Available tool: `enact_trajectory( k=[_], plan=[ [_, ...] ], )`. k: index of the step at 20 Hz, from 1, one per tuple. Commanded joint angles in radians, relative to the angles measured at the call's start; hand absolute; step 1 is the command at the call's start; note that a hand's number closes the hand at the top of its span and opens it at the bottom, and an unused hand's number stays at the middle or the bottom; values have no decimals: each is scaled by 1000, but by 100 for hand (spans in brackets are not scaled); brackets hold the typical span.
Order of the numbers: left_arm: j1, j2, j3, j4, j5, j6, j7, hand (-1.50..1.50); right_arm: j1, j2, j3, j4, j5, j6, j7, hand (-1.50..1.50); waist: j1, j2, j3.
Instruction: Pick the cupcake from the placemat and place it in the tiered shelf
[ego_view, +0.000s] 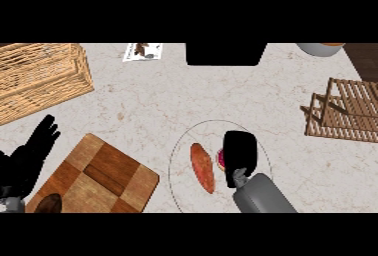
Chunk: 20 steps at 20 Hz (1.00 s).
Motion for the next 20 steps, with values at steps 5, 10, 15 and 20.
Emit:
enact_trajectory(
  k=[5,10,15,20],
  plan=[
    [21,-50,4,-1,-53,3,-13,0,-49,5,18,1,77,-2,-6,150,1,8,3],
    [24,-17,46,1,-19,4,3,0,198,-335,-34,-324,-111,-110,-440,150,-44,-6,5],
    [44,-13,56,2,-19,4,-6,0,323,-581,-215,-456,-332,-160,-761,150,-71,-5,5],
    [75,-20,63,0,-13,-13,-45,0,466,-730,-484,-543,-613,-148,-973,150,-64,-4,4]
  ],
)
